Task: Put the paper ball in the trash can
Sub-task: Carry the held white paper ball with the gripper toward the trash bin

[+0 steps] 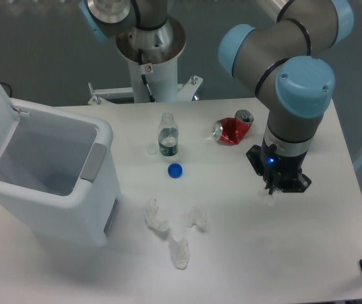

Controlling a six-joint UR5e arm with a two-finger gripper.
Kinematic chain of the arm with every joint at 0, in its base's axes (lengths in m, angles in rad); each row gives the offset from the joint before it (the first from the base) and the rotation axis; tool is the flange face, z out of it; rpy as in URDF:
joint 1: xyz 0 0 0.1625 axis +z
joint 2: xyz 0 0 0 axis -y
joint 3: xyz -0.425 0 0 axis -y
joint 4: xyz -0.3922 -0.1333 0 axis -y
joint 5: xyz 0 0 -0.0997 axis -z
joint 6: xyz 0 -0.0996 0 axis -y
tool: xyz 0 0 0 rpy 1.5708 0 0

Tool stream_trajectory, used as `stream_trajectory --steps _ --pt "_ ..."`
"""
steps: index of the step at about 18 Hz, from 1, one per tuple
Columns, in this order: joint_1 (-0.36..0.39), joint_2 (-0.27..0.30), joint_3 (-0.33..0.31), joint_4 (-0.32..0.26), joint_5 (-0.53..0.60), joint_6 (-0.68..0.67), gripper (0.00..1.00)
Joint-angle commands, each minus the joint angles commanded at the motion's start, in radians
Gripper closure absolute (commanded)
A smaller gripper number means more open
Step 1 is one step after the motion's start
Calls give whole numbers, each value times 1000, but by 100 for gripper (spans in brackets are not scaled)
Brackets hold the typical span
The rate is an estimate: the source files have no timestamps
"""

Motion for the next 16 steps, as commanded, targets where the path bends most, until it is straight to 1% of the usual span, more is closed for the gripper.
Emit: stream_trajectory --steps 2,4,8,11,12,13,16 --pt "0 6 -15 0 -2 0 100" --pt "0 28 -40 5 -3 -2 100" --pt "-8 64 -51 -3 -11 -34 100" --pt "-25 123 -87 2 -96 -72 100" --pt "-28 136 -89 0 -124 -75 100" --pt "-29 159 -91 -2 -152 -96 100" --pt "-66 231 -110 2 -251 -182 100"
